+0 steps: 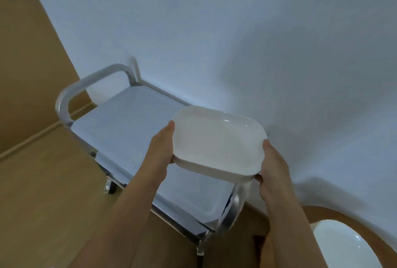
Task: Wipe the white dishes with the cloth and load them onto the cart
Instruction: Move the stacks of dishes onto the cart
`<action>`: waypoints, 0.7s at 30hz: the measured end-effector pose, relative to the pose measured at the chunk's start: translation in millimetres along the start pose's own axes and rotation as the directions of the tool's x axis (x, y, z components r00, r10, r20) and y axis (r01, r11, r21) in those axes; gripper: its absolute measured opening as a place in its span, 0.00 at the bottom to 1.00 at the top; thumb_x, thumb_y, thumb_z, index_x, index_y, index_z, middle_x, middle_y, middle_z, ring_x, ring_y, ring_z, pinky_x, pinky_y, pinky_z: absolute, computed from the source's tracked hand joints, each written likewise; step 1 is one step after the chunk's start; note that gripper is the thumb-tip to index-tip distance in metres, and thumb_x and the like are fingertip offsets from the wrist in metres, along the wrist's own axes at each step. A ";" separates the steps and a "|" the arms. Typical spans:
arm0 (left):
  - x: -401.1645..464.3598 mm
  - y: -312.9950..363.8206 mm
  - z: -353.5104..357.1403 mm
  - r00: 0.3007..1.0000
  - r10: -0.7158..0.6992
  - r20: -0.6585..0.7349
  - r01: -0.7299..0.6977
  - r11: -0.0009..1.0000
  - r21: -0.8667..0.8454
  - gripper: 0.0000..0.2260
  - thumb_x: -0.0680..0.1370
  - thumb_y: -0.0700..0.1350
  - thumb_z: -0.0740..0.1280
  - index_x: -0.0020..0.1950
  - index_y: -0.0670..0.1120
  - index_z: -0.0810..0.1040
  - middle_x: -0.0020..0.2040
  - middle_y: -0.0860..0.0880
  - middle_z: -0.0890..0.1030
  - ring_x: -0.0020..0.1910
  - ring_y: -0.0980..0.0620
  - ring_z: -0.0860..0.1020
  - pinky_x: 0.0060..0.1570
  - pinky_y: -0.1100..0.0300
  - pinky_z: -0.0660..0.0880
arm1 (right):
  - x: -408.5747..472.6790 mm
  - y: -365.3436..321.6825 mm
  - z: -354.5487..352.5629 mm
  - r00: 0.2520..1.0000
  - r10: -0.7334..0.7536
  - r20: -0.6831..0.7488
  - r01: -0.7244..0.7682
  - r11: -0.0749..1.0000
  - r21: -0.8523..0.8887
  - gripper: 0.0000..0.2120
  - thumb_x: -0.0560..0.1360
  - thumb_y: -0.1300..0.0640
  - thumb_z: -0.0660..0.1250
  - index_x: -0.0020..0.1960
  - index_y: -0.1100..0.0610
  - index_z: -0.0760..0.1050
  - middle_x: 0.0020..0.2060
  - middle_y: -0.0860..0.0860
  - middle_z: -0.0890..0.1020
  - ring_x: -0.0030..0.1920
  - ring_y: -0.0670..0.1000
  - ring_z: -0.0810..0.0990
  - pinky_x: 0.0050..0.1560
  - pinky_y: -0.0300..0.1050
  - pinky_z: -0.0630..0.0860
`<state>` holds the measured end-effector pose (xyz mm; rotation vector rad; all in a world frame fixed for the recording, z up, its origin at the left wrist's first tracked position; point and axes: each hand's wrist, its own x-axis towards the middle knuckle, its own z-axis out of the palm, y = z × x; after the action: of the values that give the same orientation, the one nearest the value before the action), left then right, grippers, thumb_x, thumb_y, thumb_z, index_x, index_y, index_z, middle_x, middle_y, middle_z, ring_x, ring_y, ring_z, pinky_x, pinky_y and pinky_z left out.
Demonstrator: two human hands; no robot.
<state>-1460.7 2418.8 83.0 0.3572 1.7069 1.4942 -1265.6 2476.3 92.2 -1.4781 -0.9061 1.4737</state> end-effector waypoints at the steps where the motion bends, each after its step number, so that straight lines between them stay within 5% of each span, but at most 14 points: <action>1: 10.5 3.7 -6.5 1.000 -0.003 -0.021 0.003 1.000 -0.005 0.12 0.80 0.58 0.56 0.57 0.52 0.70 0.44 0.54 0.75 0.42 0.53 0.74 0.36 0.57 0.74 | 5.6 0.6 12.2 1.000 -0.009 0.020 0.009 1.000 -0.020 0.09 0.81 0.50 0.55 0.45 0.48 0.72 0.43 0.46 0.78 0.44 0.46 0.76 0.52 0.47 0.73; 7: 84.1 16.3 -52.8 0.993 -0.046 -0.107 0.042 0.998 -0.040 0.12 0.79 0.58 0.57 0.55 0.52 0.72 0.44 0.52 0.76 0.42 0.51 0.75 0.37 0.57 0.74 | 37.1 10.9 94.3 0.997 0.013 0.081 -0.007 0.997 -0.071 0.06 0.81 0.50 0.56 0.51 0.49 0.70 0.43 0.43 0.76 0.44 0.45 0.74 0.54 0.50 0.73; 11: 157.3 22.7 -91.8 0.994 -0.064 -0.085 0.063 0.998 -0.017 0.12 0.80 0.58 0.56 0.56 0.52 0.71 0.45 0.52 0.76 0.43 0.51 0.75 0.34 0.58 0.73 | 61.5 31.0 164.7 0.996 0.014 0.088 -0.003 0.992 -0.127 0.07 0.81 0.51 0.56 0.51 0.50 0.72 0.45 0.45 0.78 0.46 0.48 0.76 0.48 0.50 0.75; 17: 277.4 26.1 -151.8 0.989 -0.145 -0.018 0.145 0.988 0.043 0.13 0.80 0.55 0.58 0.60 0.51 0.72 0.51 0.49 0.75 0.47 0.49 0.74 0.49 0.50 0.75 | 97.5 71.1 283.3 0.994 0.101 -0.033 -0.104 0.990 -0.091 0.07 0.80 0.55 0.57 0.50 0.54 0.73 0.44 0.48 0.78 0.44 0.50 0.76 0.44 0.48 0.73; 21: 337.5 25.7 -183.3 0.971 -0.240 0.012 0.238 0.967 0.094 0.16 0.81 0.55 0.57 0.65 0.49 0.71 0.56 0.48 0.73 0.53 0.46 0.72 0.47 0.51 0.72 | 114.7 93.0 340.6 0.979 0.177 -0.097 -0.182 0.982 -0.044 0.07 0.80 0.57 0.59 0.54 0.55 0.74 0.43 0.48 0.78 0.42 0.48 0.77 0.37 0.44 0.73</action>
<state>-1811.4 2528.3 -31.7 0.2065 1.7368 1.2349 -1605.9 2569.7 -23.3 -1.6897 -0.7776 1.5056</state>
